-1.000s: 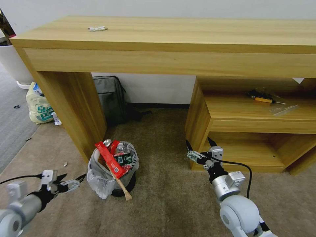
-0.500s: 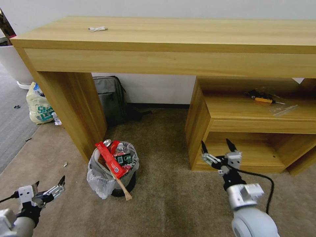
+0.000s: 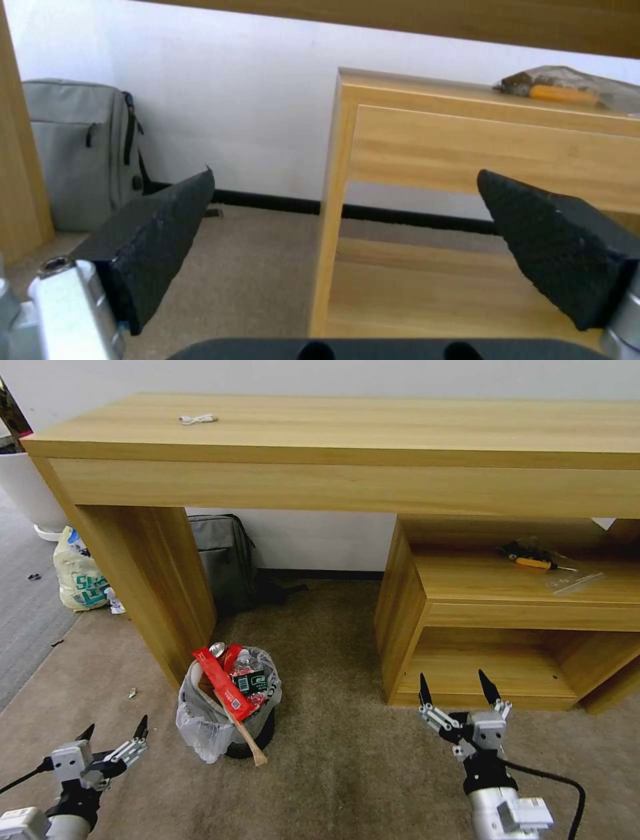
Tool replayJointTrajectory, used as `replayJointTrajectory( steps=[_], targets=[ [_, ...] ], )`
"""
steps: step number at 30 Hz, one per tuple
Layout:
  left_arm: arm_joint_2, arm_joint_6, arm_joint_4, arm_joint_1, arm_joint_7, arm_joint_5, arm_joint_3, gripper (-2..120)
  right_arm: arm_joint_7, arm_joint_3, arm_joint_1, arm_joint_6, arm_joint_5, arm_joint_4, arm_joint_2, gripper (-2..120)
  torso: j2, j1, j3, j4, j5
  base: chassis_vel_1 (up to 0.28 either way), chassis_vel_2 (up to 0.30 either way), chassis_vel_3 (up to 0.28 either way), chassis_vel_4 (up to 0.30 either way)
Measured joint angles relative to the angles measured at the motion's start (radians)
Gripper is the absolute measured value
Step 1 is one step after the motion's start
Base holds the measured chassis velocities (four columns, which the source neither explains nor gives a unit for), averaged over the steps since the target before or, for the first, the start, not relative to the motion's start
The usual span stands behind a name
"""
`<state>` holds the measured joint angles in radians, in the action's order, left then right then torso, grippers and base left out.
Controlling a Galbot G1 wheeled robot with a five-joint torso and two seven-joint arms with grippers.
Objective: Pick up the trash bin and place the garbage on the floor into it.
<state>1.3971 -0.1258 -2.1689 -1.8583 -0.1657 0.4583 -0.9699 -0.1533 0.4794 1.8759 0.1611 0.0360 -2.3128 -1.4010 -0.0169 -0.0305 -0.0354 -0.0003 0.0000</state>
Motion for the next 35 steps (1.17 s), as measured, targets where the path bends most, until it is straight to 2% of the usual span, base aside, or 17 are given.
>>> replayJointTrajectory(
  steps=[8, 35],
  targets=[
    [-0.006, 0.001, -0.006, 0.023, -0.031, -0.003, 0.050, 100, -0.012, 0.000, 0.007, 0.007, 0.013, -0.006, -0.013, 100, 0.000, 0.000, 0.000, 0.0000, 0.0000, 0.000, 0.000, 0.000, 0.000],
    [-0.007, -0.005, -0.006, 0.025, -0.032, -0.005, 0.050, 100, -0.016, -0.002, 0.003, 0.005, 0.012, -0.003, -0.013, 100, 0.000, 0.000, 0.000, 0.0001, 0.0000, 0.000, 0.000, 0.000, 0.000]
  ],
)
